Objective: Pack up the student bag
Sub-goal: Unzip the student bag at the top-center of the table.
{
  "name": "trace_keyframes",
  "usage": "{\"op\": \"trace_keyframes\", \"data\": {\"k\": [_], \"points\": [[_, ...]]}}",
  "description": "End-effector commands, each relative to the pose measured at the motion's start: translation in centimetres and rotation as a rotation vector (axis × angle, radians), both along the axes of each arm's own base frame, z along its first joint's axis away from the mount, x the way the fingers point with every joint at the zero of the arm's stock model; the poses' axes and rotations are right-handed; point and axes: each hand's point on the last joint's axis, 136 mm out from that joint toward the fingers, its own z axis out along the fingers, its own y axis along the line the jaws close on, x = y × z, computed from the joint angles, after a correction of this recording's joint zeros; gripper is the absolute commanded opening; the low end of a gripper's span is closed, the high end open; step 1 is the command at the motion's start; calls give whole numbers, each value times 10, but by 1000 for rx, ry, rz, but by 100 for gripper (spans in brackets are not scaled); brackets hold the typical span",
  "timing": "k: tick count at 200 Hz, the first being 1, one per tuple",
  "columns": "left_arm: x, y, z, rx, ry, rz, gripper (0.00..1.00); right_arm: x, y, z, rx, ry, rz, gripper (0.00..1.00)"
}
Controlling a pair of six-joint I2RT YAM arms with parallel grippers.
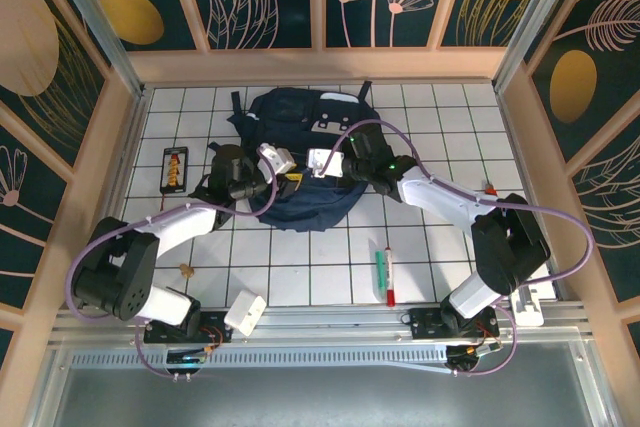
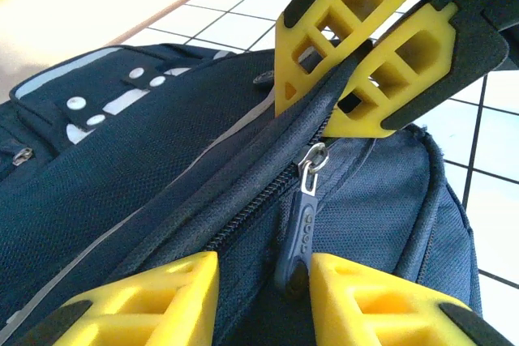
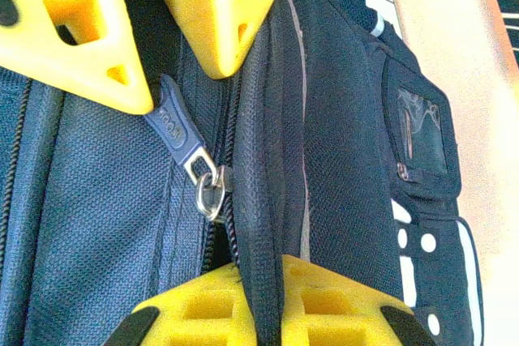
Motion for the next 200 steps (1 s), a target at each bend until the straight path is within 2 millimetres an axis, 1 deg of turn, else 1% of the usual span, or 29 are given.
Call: {"op": "trace_keyframes", "data": {"k": [1, 33, 39, 56, 70, 75, 91, 103, 119, 130, 138, 145, 154, 170, 178, 188, 193, 200], "points": [[1, -8, -5, -8, 28, -14, 36, -10, 24, 37, 116, -35, 94, 0], [-9, -15, -6, 1, 24, -76, 35, -7, 25, 40, 127, -38, 72, 0], [-10, -16, -6, 2, 24, -84, 33, -5, 24, 40, 127, -42, 62, 0], [-14, -18, -6, -3, 29, -105, 20, 0, 24, 45, 139, -50, 38, 0], [-17, -18, -5, -7, 28, -111, 18, 3, 24, 48, 151, -51, 19, 0], [-17, -18, -6, -6, 27, -113, 16, 4, 24, 49, 154, -51, 14, 0], [-19, -17, -4, -8, 20, -113, 16, 5, 25, 52, 168, -47, 13, 0], [-17, -16, -4, -8, 19, -105, 16, 2, 29, 53, 173, -46, 28, 0], [-14, -18, -2, -15, 22, -102, 16, -3, 33, 51, 167, -42, 46, 0], [-12, -20, 0, -27, 26, -104, 15, -4, 35, 49, 164, -43, 50, 0], [-11, -22, 2, -32, 28, -109, 9, -5, 36, 48, 161, -41, 49, 0], [-10, -23, 3, -38, 27, -111, 0, -4, 35, 47, 161, -39, 45, 0], [-9, -23, 6, -40, 15, -113, 0, -4, 34, 46, 157, -40, 39, 0], [-1, -14, 11, -27, -24, -51, 0, -3, 28, 39, 123, -57, 33, 0], [6, -3, 15, -35, -30, 3, 0, -1, 22, 35, 100, -64, 26, 0], [11, 11, 22, -56, -25, 29, 0, 3, 12, 33, 89, -66, 9, 0], [14, 19, 24, -60, -22, 49, 0, 5, 7, 35, 94, -65, 3, 0], [18, 31, 23, -38, -18, 85, 0, 7, 2, 37, 102, -60, 2, 0]]}}
